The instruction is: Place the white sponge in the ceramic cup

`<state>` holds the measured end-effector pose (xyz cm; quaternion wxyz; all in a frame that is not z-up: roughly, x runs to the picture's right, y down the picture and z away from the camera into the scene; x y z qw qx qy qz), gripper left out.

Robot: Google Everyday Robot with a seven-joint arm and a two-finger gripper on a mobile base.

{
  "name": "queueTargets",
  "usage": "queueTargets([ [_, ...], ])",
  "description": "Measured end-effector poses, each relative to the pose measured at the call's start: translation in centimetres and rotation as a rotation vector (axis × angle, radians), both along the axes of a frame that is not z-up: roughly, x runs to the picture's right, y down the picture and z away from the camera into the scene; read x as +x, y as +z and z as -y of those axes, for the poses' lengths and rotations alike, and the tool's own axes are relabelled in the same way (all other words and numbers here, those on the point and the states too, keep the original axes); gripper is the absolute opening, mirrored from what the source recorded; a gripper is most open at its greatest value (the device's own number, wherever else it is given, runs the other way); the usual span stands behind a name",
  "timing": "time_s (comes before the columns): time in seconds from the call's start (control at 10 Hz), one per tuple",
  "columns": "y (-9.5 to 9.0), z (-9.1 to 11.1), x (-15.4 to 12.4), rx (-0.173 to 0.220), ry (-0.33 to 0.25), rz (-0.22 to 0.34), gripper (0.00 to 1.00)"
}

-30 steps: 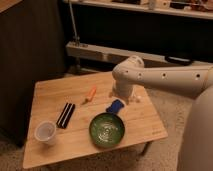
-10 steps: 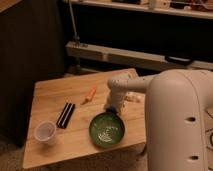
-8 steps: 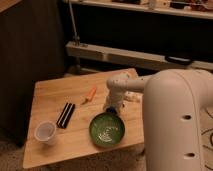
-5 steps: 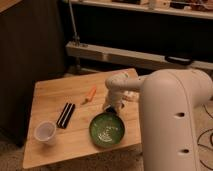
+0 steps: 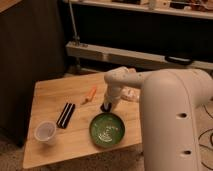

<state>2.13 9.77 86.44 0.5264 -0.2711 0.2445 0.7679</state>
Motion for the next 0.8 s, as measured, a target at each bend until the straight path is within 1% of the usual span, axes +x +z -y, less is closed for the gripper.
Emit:
queueTargets([
  [0.1,-1.3,1.0,-0.4,0.002,0.000,0.030,0.00],
  [0.2,-2.5,1.7,-0.8,0.004,-0.001,0.055,0.00],
  [0.3,-4.8,3.0,-1.5,0.011,-0.008,0.096,0.00],
  [0.5,-7.4,4.2,-2.6,0.020,-0.040,0.126,0.00],
  [0.6,-8.5,4.3,-3.2,0.024,-0.061,0.140,0.00],
  [0.7,-8.9,4.1,-3.2,0.026,-0.077,0.144,0.01],
  [0.8,-9.1,3.8,-3.2,0.034,-0.092,0.150,0.05],
])
